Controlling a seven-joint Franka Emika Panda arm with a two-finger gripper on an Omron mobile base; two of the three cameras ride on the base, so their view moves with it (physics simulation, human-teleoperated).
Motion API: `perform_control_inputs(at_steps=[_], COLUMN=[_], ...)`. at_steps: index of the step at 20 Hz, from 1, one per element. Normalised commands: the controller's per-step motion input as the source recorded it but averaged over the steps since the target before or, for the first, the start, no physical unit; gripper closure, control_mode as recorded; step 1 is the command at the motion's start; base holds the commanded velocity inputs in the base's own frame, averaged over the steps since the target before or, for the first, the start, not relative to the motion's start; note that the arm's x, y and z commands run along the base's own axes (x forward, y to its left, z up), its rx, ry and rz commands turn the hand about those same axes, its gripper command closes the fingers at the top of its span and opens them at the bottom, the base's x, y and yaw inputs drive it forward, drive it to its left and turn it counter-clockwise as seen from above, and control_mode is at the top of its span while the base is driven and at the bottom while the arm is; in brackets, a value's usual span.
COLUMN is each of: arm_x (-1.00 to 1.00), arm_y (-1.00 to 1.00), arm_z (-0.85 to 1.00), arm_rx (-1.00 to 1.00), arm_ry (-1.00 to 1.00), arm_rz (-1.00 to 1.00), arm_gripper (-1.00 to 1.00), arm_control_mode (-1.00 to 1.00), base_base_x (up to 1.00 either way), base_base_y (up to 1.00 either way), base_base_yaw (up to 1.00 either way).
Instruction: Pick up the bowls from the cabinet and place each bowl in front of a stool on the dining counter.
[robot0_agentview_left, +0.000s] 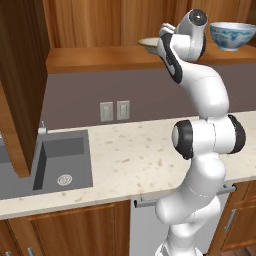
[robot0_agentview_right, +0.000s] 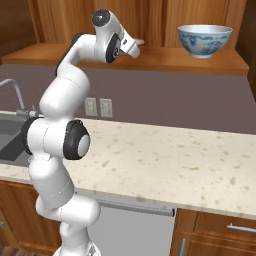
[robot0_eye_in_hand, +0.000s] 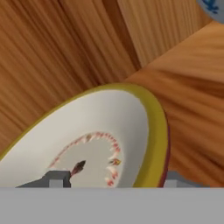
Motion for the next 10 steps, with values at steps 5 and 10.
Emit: perform_control_inputs(at_steps=[5,10], arm_x=[0.0,-0.09], arm_y=[0.0,0.0], arm_z=[0.0,0.0], arm_rx=[0.0,0.0], arm_ry=[0.0,0.0], arm_rz=[0.0,0.0], arm_gripper=[1.0,1.0], arm_control_mode=[-1.0,-1.0], base_base_x=[0.0,0.0], base_base_y=[0.0,0.0], base_base_yaw=[0.0,0.0])
